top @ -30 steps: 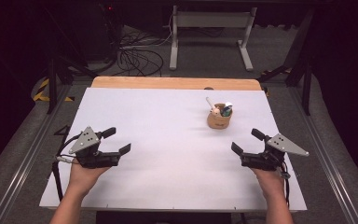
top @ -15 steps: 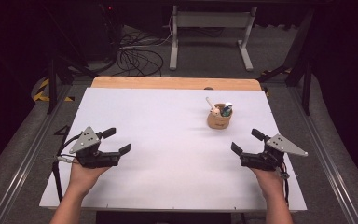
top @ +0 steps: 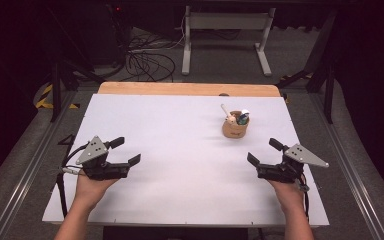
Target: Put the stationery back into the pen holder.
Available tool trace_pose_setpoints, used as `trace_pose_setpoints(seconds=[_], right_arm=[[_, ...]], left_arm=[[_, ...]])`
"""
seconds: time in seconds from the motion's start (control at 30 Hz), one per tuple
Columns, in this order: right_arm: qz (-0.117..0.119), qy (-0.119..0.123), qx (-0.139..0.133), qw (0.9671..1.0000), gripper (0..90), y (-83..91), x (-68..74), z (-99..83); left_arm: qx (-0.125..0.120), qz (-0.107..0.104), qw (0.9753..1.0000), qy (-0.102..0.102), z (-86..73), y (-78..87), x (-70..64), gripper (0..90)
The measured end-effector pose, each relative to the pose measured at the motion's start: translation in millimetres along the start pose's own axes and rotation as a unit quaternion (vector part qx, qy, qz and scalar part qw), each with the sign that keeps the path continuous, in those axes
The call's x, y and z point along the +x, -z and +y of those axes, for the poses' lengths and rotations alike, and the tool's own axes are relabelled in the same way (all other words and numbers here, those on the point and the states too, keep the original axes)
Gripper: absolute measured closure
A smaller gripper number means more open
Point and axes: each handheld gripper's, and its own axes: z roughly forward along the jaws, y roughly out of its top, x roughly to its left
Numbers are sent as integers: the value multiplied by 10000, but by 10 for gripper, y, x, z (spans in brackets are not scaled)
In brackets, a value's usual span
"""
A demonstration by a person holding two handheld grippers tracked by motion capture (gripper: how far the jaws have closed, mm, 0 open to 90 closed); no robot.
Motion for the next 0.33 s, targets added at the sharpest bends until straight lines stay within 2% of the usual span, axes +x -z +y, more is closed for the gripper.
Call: trace_pose_setpoints(seconds=[0.23, 0.33], right_arm=[[2, 8, 11, 10000, 19, -11, 6, -7], [-21, 17, 12, 10000, 18, -11, -2, -12]], left_arm=[[3, -74, 9999, 119, -28, -26, 9, 160], [42, -67, 9999, 84, -37, -39, 11, 161]])
